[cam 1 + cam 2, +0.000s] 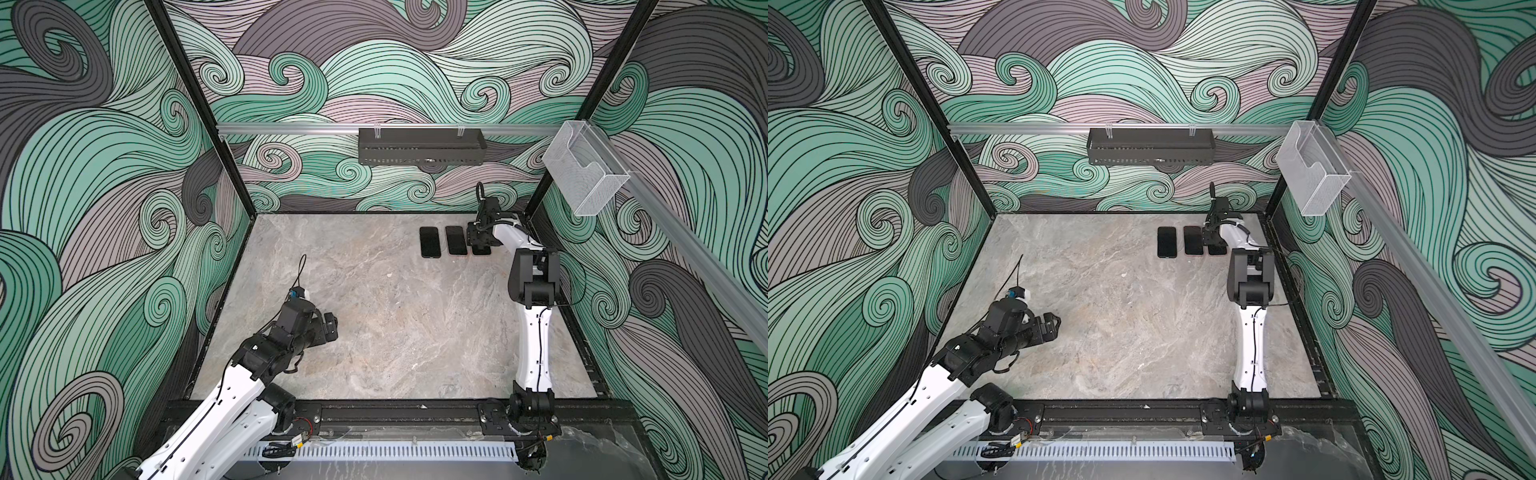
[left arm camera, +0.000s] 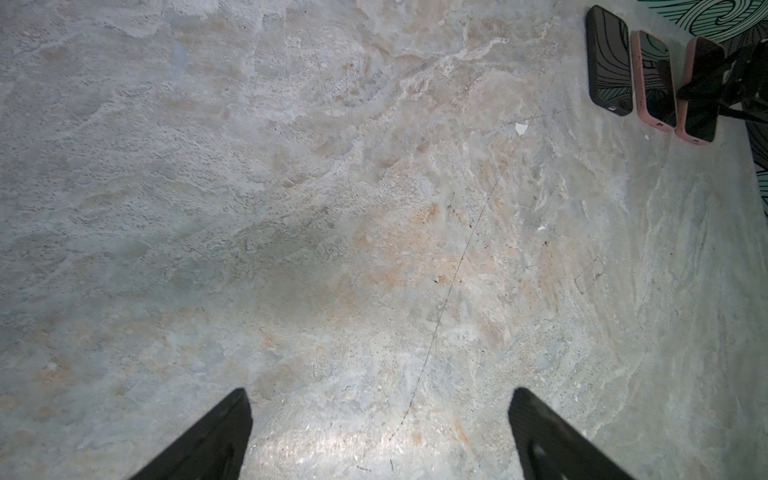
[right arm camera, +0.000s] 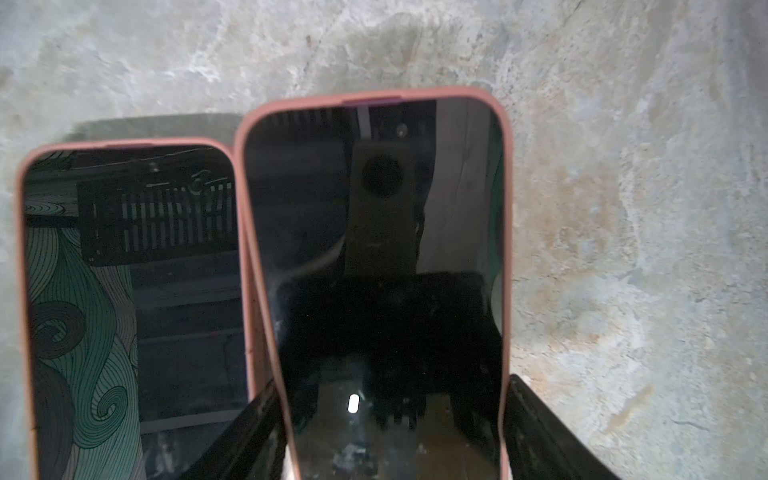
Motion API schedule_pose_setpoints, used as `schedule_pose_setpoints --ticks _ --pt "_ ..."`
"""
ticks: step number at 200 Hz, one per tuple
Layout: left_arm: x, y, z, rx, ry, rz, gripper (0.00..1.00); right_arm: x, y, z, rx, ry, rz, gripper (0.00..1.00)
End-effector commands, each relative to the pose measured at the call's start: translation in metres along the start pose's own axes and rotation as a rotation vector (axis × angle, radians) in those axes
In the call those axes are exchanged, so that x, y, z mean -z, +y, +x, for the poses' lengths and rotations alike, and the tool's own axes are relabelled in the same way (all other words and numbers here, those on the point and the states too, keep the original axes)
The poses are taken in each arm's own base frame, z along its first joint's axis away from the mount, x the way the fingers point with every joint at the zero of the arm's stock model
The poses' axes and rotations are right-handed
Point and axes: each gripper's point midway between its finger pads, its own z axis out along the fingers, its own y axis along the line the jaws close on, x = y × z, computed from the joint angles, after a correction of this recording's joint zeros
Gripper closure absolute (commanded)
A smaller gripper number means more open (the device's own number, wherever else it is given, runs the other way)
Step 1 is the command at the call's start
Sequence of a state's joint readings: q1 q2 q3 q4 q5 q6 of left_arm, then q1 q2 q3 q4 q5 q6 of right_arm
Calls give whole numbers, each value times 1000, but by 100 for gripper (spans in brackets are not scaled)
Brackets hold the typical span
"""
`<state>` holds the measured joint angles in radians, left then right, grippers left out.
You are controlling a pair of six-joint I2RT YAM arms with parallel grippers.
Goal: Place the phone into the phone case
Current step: 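Lower the cased phone next to the other phones and open the right gripper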
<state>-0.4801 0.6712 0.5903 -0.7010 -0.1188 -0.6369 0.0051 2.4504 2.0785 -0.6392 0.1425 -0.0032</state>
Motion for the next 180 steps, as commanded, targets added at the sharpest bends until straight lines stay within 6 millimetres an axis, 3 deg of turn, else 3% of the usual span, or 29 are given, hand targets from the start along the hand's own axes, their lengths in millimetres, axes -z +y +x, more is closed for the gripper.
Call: schedule_pose_setpoints --ticks 1,44,119,180 --pt "10 -2 -8 -9 -14 3 1 2 -9 -5 -2 -8 24 73" --pt "12 -2 -8 -9 -13 1 1 -4 -13 0 5 7 46 60" --pt "20 -2 -10 -17 -27 9 1 -15 -11 8 -7 32 39 48" --pt "20 -1 -10 -12 -29 5 1 -12 -13 8 -9 34 45 15"
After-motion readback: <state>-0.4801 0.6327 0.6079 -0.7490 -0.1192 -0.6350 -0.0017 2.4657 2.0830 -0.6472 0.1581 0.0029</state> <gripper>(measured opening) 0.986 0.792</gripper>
